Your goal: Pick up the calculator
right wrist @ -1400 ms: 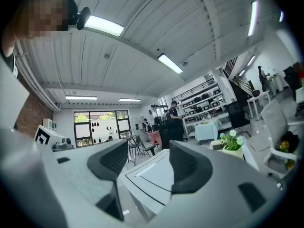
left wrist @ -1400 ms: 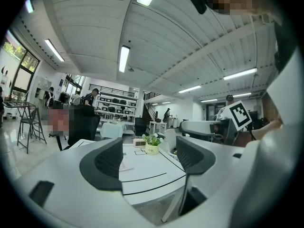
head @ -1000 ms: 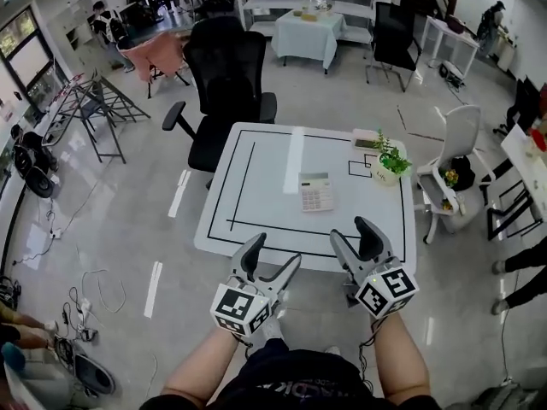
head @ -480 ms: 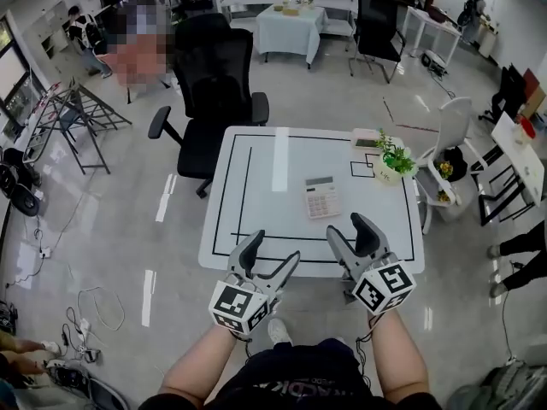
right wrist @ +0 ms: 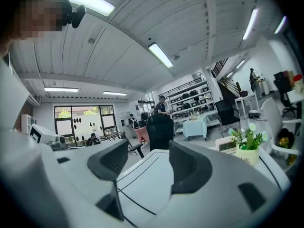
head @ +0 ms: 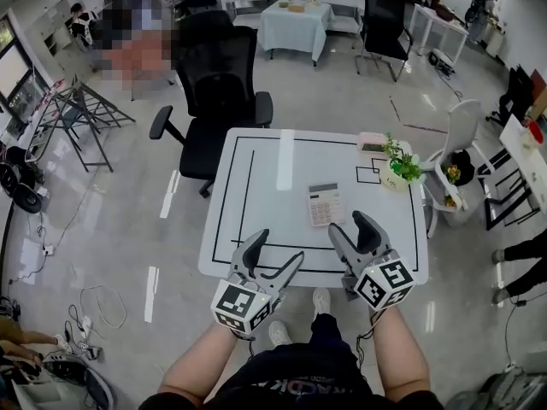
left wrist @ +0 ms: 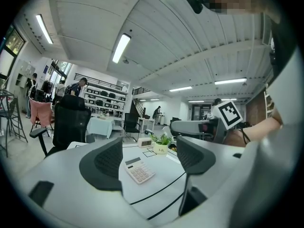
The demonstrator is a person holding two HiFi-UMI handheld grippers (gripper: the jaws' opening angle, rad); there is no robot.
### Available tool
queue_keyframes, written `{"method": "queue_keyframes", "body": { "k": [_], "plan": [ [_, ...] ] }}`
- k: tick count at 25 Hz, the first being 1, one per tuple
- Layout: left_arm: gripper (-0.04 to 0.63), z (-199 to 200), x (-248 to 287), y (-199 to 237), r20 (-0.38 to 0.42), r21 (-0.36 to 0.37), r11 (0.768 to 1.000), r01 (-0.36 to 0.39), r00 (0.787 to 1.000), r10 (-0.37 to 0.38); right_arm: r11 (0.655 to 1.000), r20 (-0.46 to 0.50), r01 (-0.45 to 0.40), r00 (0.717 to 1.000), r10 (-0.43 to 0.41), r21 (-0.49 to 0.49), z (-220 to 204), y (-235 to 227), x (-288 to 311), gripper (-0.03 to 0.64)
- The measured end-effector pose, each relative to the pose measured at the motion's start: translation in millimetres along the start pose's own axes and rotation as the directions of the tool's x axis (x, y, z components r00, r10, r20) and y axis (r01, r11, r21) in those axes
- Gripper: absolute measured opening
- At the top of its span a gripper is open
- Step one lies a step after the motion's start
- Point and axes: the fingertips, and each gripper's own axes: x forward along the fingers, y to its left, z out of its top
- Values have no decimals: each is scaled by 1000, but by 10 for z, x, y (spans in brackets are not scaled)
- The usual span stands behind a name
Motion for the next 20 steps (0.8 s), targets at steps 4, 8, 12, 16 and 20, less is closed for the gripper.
{"method": "queue_keyframes", "body": {
  "k": [4,8,12,16,20],
  "plan": [
    [344,-19,217,71,-4,-15,1000,-27,1000,27,1000,-24,-19,1000,19,14,-25,-233,164,256],
    [344,-58,471,142,-13,-36,998,-55,998,55,999,-53,-37,998,38,35,-75,-514,327,256],
    [344,-111,713,200,-25,-49,995,-83,996,82,996,-82,-52,995,58,67,-161,-812,494,256],
    [344,-187,908,245,-44,-68,990,-121,992,118,994,-118,-72,990,81,79,-284,-1074,651,256],
    [344,-283,1086,281,-58,-84,984,-154,987,150,992,-156,-89,982,102,89,-446,-1328,784,256]
  ]
}}
